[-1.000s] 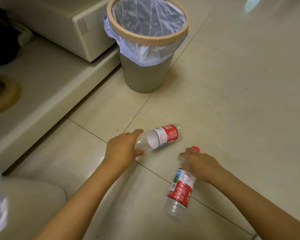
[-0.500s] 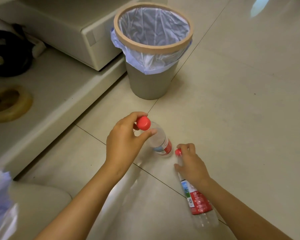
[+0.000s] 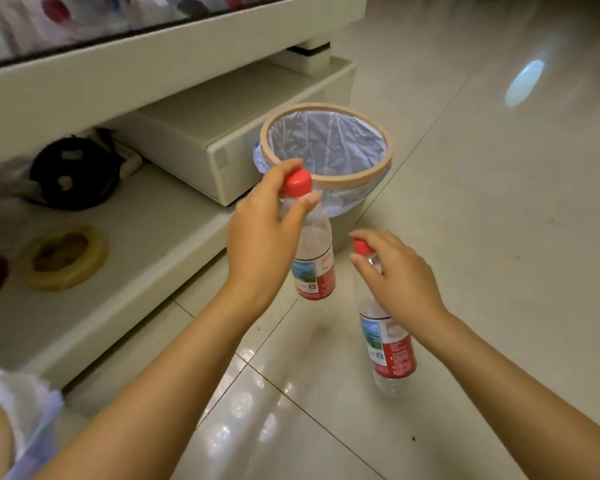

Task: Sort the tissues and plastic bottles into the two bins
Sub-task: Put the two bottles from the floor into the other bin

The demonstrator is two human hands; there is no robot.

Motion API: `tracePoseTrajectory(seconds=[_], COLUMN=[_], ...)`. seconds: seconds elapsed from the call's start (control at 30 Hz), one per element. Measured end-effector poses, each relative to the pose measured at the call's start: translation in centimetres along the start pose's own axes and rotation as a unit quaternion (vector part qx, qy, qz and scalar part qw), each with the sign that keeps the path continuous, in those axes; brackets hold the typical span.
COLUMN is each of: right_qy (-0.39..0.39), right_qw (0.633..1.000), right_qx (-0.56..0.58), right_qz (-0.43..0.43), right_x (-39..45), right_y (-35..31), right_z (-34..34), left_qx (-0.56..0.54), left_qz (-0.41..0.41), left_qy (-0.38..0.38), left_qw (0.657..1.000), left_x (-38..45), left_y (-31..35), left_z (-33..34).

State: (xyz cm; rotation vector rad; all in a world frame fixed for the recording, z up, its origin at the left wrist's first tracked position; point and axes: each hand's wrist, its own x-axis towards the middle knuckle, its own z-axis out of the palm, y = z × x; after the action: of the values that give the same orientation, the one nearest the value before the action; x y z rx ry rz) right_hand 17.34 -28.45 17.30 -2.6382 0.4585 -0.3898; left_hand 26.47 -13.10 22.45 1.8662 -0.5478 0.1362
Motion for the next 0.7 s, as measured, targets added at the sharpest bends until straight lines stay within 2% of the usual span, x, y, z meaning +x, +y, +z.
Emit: tracePoseTrajectory(seconds=[0.23,0.43,0.57,0.63,0.7], right_qy=[0.119,0.214,0.270,0.278,0.243], right_qw=[0.987,0.951,0.924,0.915,0.918], right_qx=[0.055,0.157,0.192,0.222,0.260], right_qz=[-0.094,-0.157,-0.190,-0.191,-0.174], right_x=[8.4,16.9,21.0,22.3,22.8], right_y=[-4.4,-6.9,-6.7,-5.5,-3.6], right_z=[-8.6,-13.1,-12.4,-10.1,-7.0], left_qx=[0.068,0.134,0.156,0.168,0.205], left_qz=[0.103,0.193,0.214,0.210,0.188], left_qy=[0.041,0.123,0.159,0.142,0.098], left_qw=[0.991,0.964,0.951,0.953,0.955], left_x=[6.2,13.7,17.4,18.2,18.3], left_y=[5.4,10.1,10.3,8.5,5.4], left_z=[-0.5,-0.6,1.0,2.6,4.2])
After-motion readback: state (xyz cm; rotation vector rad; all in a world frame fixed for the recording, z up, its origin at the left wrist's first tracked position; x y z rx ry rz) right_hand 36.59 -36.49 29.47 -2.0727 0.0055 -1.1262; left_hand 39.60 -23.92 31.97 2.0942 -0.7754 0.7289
